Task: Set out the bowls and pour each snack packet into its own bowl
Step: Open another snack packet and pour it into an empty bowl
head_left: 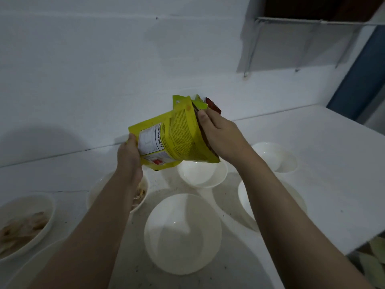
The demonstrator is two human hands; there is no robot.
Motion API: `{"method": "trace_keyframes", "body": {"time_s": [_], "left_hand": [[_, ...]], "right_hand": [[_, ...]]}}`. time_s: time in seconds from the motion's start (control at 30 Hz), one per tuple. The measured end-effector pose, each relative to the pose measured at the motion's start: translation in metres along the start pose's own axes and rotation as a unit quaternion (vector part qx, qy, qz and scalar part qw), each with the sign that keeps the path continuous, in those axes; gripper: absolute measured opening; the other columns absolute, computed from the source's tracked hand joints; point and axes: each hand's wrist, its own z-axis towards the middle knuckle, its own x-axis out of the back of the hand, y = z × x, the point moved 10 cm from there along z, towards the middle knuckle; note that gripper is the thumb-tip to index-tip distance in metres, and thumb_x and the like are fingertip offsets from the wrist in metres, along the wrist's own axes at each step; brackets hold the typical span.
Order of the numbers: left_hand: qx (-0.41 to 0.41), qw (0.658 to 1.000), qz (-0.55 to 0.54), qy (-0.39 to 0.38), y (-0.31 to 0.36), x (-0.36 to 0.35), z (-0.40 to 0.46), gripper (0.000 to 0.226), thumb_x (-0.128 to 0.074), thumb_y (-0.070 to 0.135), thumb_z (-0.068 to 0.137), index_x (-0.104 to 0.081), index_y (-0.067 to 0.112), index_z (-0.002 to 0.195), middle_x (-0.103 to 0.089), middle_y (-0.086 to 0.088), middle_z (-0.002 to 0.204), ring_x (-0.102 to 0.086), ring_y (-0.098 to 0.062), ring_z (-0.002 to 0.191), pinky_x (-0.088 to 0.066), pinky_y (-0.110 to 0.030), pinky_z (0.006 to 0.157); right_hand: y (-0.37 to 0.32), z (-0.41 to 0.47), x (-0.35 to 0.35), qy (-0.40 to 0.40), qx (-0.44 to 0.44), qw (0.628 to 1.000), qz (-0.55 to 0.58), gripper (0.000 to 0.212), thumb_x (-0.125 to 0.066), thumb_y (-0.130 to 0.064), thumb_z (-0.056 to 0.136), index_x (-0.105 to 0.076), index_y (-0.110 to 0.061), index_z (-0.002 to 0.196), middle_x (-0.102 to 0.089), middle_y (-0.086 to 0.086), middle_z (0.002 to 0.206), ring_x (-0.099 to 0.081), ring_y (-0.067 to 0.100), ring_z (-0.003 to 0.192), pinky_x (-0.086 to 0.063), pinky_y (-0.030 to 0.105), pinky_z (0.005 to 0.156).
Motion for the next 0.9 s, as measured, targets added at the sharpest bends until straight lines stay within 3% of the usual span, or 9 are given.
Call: {"method": "trace_keyframes", "body": {"time_s": [0.13, 0.23, 0.3, 0.47, 0.6, 0.73, 0.9], "left_hand": [[-0.036, 0.998, 0.034, 0.049, 0.007, 0.009, 0.012, 0.034, -0.042, 0.034, 0.102, -0.053, 0.006, 0.117, -0.058, -0.005, 0.102, -0.060, -0.021, 0.090, -0.048, -0.029, 0.065], [-0.072, 0.989, 0.085, 0.095, 0.014, 0.020, 0.014, 0.038, -0.039, 0.036, 0.102, -0.052, 0.004, 0.117, -0.055, -0.008, 0.109, -0.054, -0.022, 0.097, -0.044, -0.032, 0.076], [-0.099, 0.982, 0.116, 0.110, 0.022, 0.025, 0.014, 0.028, -0.039, 0.036, 0.103, -0.049, 0.010, 0.106, -0.052, -0.006, 0.107, -0.050, -0.021, 0.095, -0.039, -0.031, 0.078], [-0.143, 0.969, 0.162, 0.121, 0.033, 0.035, 0.014, 0.031, -0.040, 0.037, 0.103, -0.038, 0.026, 0.074, -0.048, 0.007, 0.083, -0.048, -0.020, 0.090, -0.039, -0.030, 0.077], [-0.145, 0.967, 0.178, 0.111, 0.031, 0.033, 0.020, 0.033, -0.040, 0.037, 0.103, -0.037, 0.024, 0.073, -0.046, 0.008, 0.079, -0.048, -0.020, 0.085, -0.038, -0.029, 0.073], [-0.145, 0.967, 0.183, 0.098, 0.028, 0.027, 0.028, 0.035, -0.039, 0.036, 0.104, -0.035, 0.022, 0.072, -0.044, 0.007, 0.077, -0.043, -0.007, 0.067, -0.036, -0.026, 0.060], [-0.131, 0.971, 0.183, 0.083, 0.021, 0.024, 0.040, 0.033, -0.038, 0.038, 0.103, -0.036, 0.023, 0.073, -0.044, 0.007, 0.077, -0.042, -0.006, 0.067, -0.035, -0.029, 0.062]], "right_hand": [[0.012, 0.017, -0.012, 0.001, -0.008, 1.000, -0.005, 0.040, -0.036, -0.050, 0.102, -0.063, -0.023, 0.116, -0.064, -0.007, 0.090, -0.061, 0.016, 0.092, -0.042, 0.028, 0.077], [0.016, 0.030, -0.015, 0.028, 0.003, 0.999, -0.023, 0.035, -0.043, -0.044, 0.102, -0.062, -0.021, 0.120, -0.064, -0.006, 0.098, -0.059, 0.014, 0.093, -0.042, 0.022, 0.073], [0.018, 0.036, -0.014, 0.058, 0.011, 0.998, -0.028, 0.028, -0.048, -0.036, 0.101, -0.064, -0.019, 0.117, -0.062, -0.006, 0.095, -0.057, 0.011, 0.087, -0.039, 0.012, 0.067], [0.033, 0.044, -0.019, 0.088, 0.005, 0.995, -0.051, 0.015, -0.056, -0.026, 0.097, -0.068, -0.021, 0.106, -0.065, -0.006, 0.089, -0.057, 0.009, 0.079, -0.032, 0.005, 0.059], [0.041, 0.046, -0.024, 0.093, 0.000, 0.994, -0.056, 0.012, -0.058, -0.023, 0.095, -0.068, -0.021, 0.102, -0.064, -0.007, 0.086, -0.057, 0.010, 0.079, -0.033, 0.006, 0.060], [0.045, 0.047, -0.027, 0.093, 0.001, 0.995, -0.048, 0.014, -0.058, -0.022, 0.094, -0.067, -0.022, 0.104, -0.065, -0.005, 0.087, -0.060, 0.013, 0.083, -0.040, 0.021, 0.069], [0.050, 0.047, -0.030, 0.088, -0.003, 0.994, -0.069, 0.014, -0.057, -0.029, 0.096, -0.067, -0.019, 0.098, -0.062, -0.008, 0.079, -0.056, 0.008, 0.073, -0.037, 0.017, 0.058]]}}
